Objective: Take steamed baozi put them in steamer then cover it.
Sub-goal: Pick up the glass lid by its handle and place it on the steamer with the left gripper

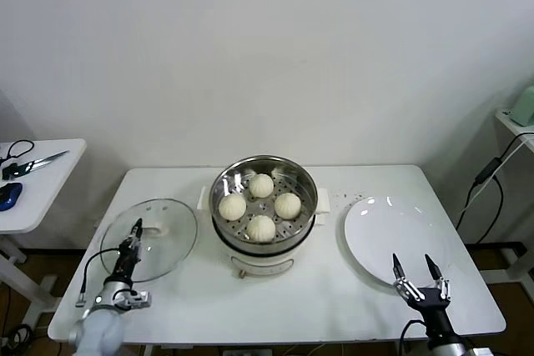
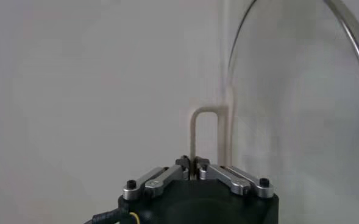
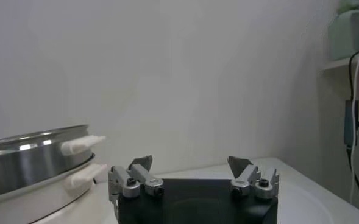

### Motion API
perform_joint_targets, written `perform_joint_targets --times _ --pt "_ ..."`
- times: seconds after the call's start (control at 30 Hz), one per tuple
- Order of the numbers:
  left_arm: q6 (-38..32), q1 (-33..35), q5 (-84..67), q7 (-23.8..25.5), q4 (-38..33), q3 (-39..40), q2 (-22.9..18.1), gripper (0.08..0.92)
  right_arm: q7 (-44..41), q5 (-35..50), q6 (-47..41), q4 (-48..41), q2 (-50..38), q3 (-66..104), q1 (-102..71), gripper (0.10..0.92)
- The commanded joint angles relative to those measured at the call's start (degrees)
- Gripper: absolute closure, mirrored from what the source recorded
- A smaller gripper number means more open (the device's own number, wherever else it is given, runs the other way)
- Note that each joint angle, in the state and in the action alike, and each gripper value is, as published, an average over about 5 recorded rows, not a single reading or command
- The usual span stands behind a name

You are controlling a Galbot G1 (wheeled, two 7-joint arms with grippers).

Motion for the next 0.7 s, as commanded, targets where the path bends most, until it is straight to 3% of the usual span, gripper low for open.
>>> perform_joint_targets --times 0.03,0.47,0.7 --pt "-1.03 0.0 -4.71 0.77 -3.57 -0.01 0.08 0.854 0.71 -0.42 -0.11 -0.23 -0.16 -0.06 0.04 0.203" --pt "10.45 6.87 -28.38 17.62 -29.35 -2.47 15.43 0.854 2.7 -3.51 -1.35 -1.38 -0.12 -1.21 1.53 0.203" --pt "24.85 5.07 -27.05 25.13 -42.57 4.54 17.99 0.854 3.69 -7.18 -2.6 -1.97 -0.59 -1.83 2.11 0.203"
